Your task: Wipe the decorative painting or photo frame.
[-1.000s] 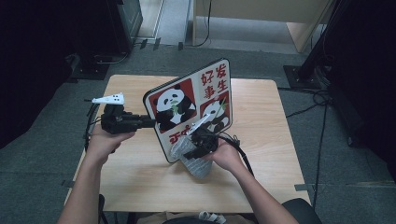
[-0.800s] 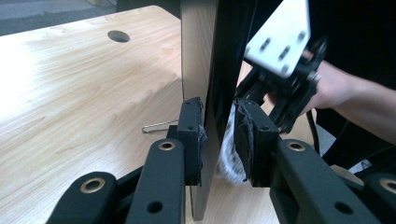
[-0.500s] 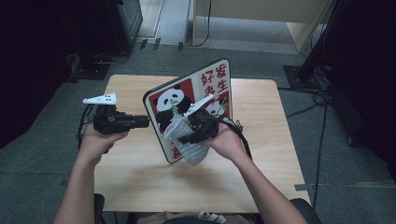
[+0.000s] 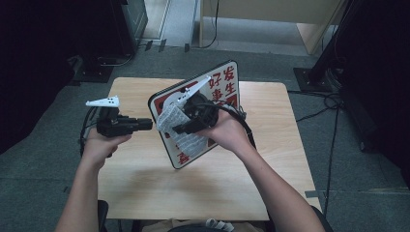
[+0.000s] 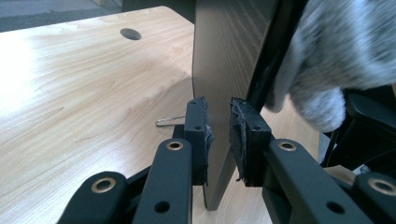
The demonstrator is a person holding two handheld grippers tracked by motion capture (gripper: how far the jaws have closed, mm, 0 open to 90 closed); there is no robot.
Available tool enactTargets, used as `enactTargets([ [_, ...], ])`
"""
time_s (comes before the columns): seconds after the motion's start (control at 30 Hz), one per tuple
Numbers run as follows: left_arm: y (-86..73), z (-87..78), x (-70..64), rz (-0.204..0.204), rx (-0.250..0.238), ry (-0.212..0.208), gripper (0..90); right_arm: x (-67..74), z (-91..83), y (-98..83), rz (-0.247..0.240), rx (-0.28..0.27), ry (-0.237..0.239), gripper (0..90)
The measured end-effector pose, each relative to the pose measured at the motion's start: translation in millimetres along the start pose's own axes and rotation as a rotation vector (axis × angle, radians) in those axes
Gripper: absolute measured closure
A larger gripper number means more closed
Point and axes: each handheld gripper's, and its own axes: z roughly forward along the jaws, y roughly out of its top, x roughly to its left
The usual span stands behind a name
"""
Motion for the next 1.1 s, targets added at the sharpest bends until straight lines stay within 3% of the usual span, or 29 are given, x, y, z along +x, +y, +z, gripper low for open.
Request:
enactTargets([
  [0.57,8.4,10.2,5.4,0.013,-0.015,-0.023,76.9,16.1,-19.0,51.9,-0.050,-0.051,-0.029,64.7],
  [0.73,9.0,10.7,5.1,0.028,-0.010,-0.031,76.9,15.5,-10.7,54.9,-0.051,-0.043,-0.032,64.7],
  [1.1,8.1,11.2,6.3,0.012,-0.010,-0.036,76.7,13.0,1.9,49.2,-0.049,-0.021,-0.019,64.7],
])
